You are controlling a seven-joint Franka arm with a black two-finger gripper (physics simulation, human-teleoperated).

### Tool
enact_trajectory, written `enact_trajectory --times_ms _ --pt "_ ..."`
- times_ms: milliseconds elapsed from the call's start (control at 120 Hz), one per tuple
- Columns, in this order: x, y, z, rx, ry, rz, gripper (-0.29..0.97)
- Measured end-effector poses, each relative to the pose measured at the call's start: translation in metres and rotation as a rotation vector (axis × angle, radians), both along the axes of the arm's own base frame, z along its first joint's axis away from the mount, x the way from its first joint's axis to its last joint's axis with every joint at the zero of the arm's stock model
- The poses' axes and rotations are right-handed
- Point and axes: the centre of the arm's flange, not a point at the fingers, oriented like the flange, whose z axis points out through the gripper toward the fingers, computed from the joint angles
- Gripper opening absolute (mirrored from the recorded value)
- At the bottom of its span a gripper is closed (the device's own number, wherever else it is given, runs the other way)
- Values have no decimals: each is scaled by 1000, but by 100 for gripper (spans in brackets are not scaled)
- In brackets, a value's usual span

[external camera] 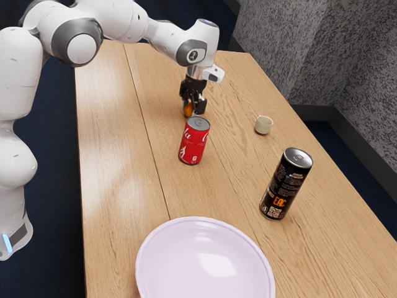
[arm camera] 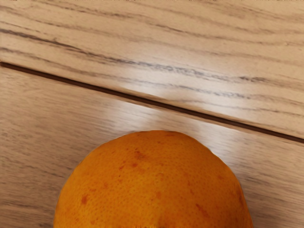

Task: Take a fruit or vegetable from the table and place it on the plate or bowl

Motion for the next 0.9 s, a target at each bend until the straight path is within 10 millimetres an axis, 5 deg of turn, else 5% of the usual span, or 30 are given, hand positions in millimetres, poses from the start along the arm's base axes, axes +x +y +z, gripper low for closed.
enact_trajectory --times_ms 192,467,608,742,900 --pt "0 -2 11 29 -13 2 23" --pt "-1 -56 122 129 -82 -49 21" --pt "18 -134 177 179 -100 -156 22" --pt "22 -193 182 192 -64 -225 19" --pt "18 -290 182 190 -23 -356 15"
